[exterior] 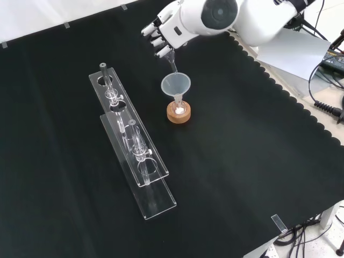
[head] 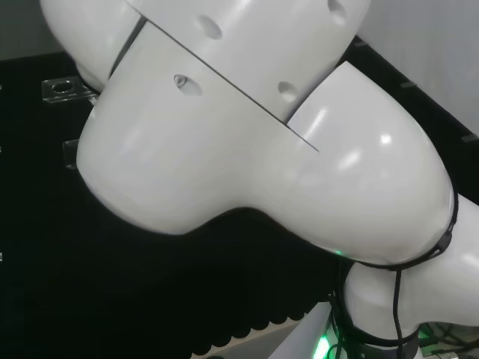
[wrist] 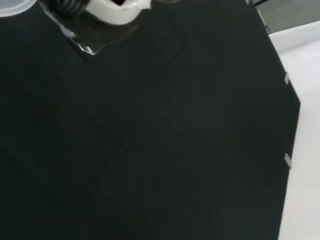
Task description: Pour all the NaCl from the weighing funnel into the round-bottom flask.
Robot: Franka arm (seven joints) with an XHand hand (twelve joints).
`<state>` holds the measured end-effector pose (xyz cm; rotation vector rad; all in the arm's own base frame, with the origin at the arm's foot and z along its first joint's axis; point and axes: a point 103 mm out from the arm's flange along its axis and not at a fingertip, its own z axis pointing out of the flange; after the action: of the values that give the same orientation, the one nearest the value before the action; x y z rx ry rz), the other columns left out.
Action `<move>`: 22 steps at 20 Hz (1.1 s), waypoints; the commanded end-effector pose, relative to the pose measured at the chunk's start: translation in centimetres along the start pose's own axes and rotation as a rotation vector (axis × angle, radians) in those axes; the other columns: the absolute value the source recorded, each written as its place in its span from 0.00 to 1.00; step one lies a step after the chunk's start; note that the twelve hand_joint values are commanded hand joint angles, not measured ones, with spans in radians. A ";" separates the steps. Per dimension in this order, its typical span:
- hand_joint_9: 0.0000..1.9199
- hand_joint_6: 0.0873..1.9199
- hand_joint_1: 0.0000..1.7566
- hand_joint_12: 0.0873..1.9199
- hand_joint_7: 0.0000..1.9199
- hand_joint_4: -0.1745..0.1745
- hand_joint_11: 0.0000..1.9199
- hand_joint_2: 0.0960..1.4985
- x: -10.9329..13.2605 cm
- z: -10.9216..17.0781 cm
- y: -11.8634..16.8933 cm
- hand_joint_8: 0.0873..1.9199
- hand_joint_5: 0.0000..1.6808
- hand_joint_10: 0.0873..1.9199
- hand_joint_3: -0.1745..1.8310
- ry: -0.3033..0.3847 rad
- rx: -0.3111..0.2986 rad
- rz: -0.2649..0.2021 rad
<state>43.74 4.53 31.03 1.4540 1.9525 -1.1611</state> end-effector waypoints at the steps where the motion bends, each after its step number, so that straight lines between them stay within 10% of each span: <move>1: 0.66 0.50 0.60 0.55 0.54 1.00 0.43 0.53 -0.7 1.1 0.1 0.27 0.62 0.09 0.34 0.091 -0.001 -0.005; 22: 0.67 0.50 0.60 0.55 0.54 1.00 0.43 0.53 -3.4 6.2 0.8 0.27 0.62 0.09 0.34 0.484 -0.006 -0.041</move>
<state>44.52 -1.04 30.22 1.7655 2.2357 -0.9416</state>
